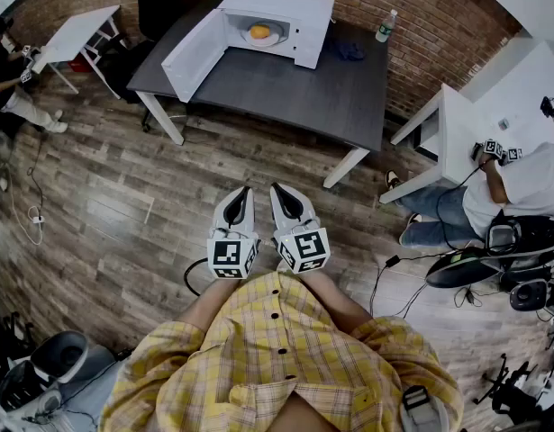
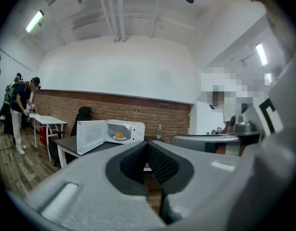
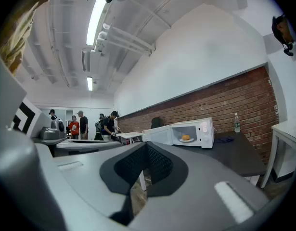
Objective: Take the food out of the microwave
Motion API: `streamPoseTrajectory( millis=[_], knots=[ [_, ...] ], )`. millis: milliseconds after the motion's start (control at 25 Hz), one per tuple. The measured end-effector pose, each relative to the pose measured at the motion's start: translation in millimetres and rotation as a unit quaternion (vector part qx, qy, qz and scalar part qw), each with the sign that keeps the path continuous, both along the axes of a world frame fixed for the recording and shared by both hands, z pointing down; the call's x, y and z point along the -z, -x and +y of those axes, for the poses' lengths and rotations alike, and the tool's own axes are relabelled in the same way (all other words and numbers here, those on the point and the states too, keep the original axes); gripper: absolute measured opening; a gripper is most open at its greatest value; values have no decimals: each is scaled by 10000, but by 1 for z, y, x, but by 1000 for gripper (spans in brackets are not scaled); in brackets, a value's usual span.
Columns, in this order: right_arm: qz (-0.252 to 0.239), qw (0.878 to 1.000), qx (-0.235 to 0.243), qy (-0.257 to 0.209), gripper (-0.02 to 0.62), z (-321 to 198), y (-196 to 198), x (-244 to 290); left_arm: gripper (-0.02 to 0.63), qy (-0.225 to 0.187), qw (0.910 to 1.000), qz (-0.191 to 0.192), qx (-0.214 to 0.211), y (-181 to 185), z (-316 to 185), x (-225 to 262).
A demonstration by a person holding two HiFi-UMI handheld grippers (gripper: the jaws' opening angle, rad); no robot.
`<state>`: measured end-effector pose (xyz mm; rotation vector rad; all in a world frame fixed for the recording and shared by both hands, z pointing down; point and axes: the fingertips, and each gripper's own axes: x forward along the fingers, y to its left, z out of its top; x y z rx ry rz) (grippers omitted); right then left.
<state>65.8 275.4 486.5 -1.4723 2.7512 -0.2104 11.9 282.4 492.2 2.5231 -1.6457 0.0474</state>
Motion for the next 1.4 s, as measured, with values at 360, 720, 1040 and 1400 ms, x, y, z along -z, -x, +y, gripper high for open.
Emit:
streamPoseTrajectory(
  millis=[360, 720, 1040, 1400],
  knots=[
    [-41, 10000, 32, -16, 0, -4, -6, 0, -2, -3, 10000, -69, -44, -11, -2, 0],
    [-100, 9997, 212, -63, -2, -7, -17, 1, -2, -55, 9998, -153, 113, -24, -5, 4],
    [-174, 9986, 481, -101, 0, 5, -29, -6, -2, 50, 9995, -239, 209, -48, 12, -8],
    [-145, 9988, 471, 13, 0, -9, -33, -19, -2, 225, 9991, -211, 276, -47, -3, -26]
  ],
)
